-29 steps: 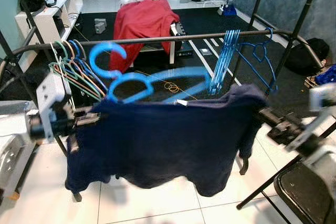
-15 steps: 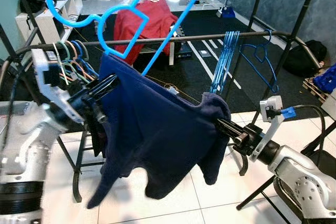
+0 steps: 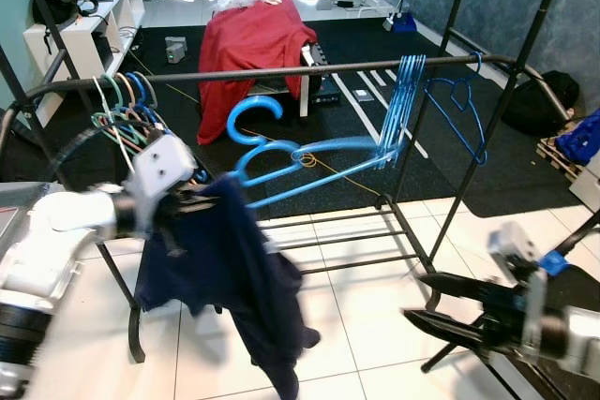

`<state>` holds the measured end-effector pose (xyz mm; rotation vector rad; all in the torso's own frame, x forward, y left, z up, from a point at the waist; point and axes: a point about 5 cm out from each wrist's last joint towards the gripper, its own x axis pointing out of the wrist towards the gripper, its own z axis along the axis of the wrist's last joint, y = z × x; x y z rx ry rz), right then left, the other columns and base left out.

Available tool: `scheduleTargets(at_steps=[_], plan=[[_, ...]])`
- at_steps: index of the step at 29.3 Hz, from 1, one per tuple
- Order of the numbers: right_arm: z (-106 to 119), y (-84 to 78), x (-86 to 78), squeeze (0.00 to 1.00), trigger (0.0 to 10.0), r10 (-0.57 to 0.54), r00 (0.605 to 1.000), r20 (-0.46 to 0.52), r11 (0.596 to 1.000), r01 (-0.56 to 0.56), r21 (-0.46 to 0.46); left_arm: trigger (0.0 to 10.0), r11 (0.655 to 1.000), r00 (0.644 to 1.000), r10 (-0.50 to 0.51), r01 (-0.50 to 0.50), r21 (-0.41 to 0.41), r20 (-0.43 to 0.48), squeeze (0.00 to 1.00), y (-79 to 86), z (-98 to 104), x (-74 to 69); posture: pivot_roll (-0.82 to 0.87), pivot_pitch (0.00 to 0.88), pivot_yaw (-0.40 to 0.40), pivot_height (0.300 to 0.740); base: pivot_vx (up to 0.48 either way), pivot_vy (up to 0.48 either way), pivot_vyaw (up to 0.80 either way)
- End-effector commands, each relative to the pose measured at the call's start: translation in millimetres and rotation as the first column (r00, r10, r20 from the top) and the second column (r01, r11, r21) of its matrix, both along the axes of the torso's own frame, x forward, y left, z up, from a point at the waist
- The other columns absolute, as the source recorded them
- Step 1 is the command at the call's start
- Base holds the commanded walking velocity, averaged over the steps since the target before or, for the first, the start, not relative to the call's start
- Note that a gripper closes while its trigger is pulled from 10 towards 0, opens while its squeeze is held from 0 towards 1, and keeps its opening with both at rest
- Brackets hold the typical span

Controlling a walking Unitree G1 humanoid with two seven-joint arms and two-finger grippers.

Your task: Hang hanger

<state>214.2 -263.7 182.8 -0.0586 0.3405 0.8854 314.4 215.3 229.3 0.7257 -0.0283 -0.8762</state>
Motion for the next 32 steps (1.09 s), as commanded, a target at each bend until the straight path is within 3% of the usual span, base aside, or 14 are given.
scheduleTargets(at_steps=[1, 2, 3, 4, 5, 7, 8, 12, 14, 15, 18, 22, 27, 32], plan=[[10, -0.1, -3.3, 1.0, 10.0, 0.023, 0.999, 0.027, 0.999, -0.022, -0.024, 10.0, 0.997, 1.0, -0.02, 0.02, 0.08, 0.007, 0.0, 1.6, 3, -1.3, -0.07, 0.076, 0.022, 0.74, 0.0, 0.0, 0.0], [22, 0.2, -1.9, 1.0, 10.0, 0.026, 0.996, 0.083, 1.0, -0.025, -0.013, 10.0, 0.988, 0.999, -0.044, 0.044, 0.146, -0.006, 0.0, -0.4, 1, -2.9, -0.07, 0.074, 0.023, 0.74, 0.0, 0.0, 0.0], [22, 0.2, -1.9, 1.0, 10.0, 0.026, 0.996, 0.083, 1.0, -0.025, -0.013, 10.0, 0.988, 0.999, -0.044, 0.044, 0.146, -0.006, 0.0, -0.4, 1, -2.9, -0.07, 0.074, 0.023, 0.74, 0.0, 0.0, 0.0], [44, 0.7, 6.6, 1.0, 10.0, -0.01, 0.977, 0.212, 1.0, 0.004, 0.03, 10.0, 0.975, 0.996, -0.082, 0.084, 0.208, -0.021, 0.0, -4.6, 1, -5.7, -0.06, 0.072, 0.023, 0.74, 0.0, 0.0, 0.0], [44, 0.7, 6.6, 1.0, 10.0, -0.01, 0.977, 0.212, 1.0, 0.004, 0.03, 10.0, 0.975, 0.996, -0.082, 0.084, 0.208, -0.021, 0.0, -4.6, 1, -5.7, -0.06, 0.072, 0.023, 0.74, 0.0, 0.0, 0.0], [80, 5.1, 18.8, 0.0, 10.0, -0.067, 0.916, 0.396, 0.989, 0.009, 0.146, 10.0, 0.939, 0.986, -0.16, 0.168, 0.301, -0.049, 0.0, -14.3, -1, -10.9, -0.06, 0.069, 0.024, 0.74, 0.0, 0.0, 0.0], [84, 14.7, 18.4, 0.0, 10.0, -0.012, 0.911, 0.413, 0.987, -0.054, 0.148, 10.0, 0.927, 0.978, -0.201, 0.208, 0.312, -0.056, 0.0, -20.9, -1, -12.7, -0.06, 0.067, 0.025, 0.74, 0.0, 0.0, 0.0], [79, 27.0, 16.9, 0.0, 10.0, 0.069, 0.919, 0.389, 0.981, -0.134, 0.142, 10.0, 0.918, 0.969, -0.24, 0.245, 0.313, -0.057, 0.0, -28.1, 1, -13.7, -0.06, 0.063, 0.026, 0.74, 0.0, 0.0, 0.0], [64, 49.9, 15.2, 0.0, 10.0, 0.186, 0.924, 0.334, 0.955, -0.25, 0.158, 10.0, 0.905, 0.954, -0.295, 0.294, 0.306, -0.045, 0.0, -39.4, 5, -14.7, -0.07, 0.057, 0.03, 0.74, 0.0, 0.0, 0.0], [64, 49.9, 15.2, 0.0, 10.0, 0.186, 0.924, 0.334, 0.955, -0.25, 0.158, 10.0, 0.905, 0.954, -0.295, 0.294, 0.306, -0.045, 0.0, -39.4, 5, -14.7, -0.07, 0.057, 0.03, 0.74, 0.0, 0.0, 0.0], [46, 85.5, 10.6, 0.0, 10.0, 0.326, 0.903, 0.279, 0.907, -0.382, 0.176, 10.0, 0.89, 0.936, -0.35, 0.342, 0.303, -0.028, 0.0, -51.8, 10, -15.7, -0.07, 0.051, 0.03, 0.74, 0.0, 0.0, 0.0], [41, 92.5, 14.2, 0.0, 10.0, 0.339, 0.901, 0.272, 0.902, -0.393, 0.179, 10.0, 0.881, 0.926, -0.376, 0.364, 0.301, -0.021, 0.0, -58.2, 11, -16.0, -0.07, 0.047, 0.031, 0.74, 0.0, 0.0, 0.0], [40, 88.0, 28.3, 0.0, 10.0, 0.274, 0.919, 0.285, 0.939, -0.32, 0.129, 10.0, 0.862, 0.908, -0.419, 0.406, 0.304, -0.024, 0.0, -66.7, 12, -21.0, -0.07, 0.041, 0.029, 0.74, 0.0, 0.0, 0.0], [42, 89.7, 30.5, 0.0, 10.0, 0.264, 0.92, 0.291, 0.939, -0.314, 0.139, 10.0, 0.849, 0.894, -0.447, 0.433, 0.303, -0.027, 0.0, -73.1, 13, -24.4, -0.06, 0.037, 0.024, 0.74, 0.0, 0.0, 0.0]])
